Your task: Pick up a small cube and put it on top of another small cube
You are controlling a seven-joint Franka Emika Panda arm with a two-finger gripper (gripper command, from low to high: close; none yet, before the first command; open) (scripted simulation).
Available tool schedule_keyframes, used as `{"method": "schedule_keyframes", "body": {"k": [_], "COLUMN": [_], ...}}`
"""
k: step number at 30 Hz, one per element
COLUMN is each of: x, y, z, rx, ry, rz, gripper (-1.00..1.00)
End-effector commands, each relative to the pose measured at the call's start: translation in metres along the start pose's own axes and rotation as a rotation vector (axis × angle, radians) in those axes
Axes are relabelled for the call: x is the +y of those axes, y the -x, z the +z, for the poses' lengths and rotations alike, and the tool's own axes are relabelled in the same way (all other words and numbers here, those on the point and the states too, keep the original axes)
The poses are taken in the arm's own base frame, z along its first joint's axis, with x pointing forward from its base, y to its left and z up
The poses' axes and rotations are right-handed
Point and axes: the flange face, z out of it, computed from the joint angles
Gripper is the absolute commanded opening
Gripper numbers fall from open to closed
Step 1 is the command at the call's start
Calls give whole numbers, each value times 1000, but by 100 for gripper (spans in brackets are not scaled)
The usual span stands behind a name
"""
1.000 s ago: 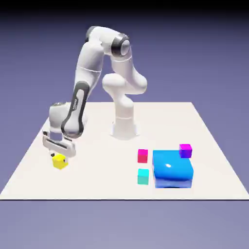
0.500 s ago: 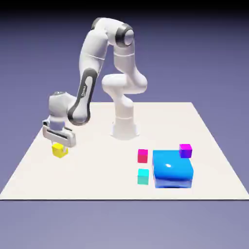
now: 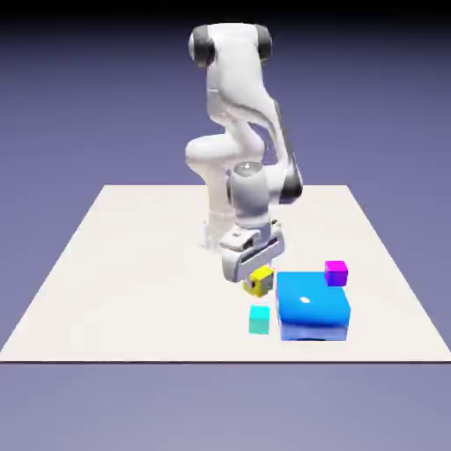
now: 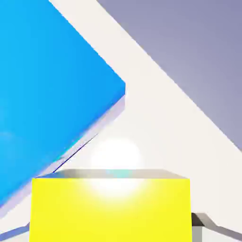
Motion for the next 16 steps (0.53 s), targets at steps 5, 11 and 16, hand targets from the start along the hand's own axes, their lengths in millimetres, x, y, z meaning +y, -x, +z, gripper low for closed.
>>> {"method": "schedule_keyframes", "body": {"k": [5,11,16], "x": [-6,-7,-7], "y": [0,0,1], "z": [54,48,1], "rx": [0,0,-1], "ry": [-6,-7,-1], "rz": [-18,-18,-16], "gripper": [-100,100,100]}}
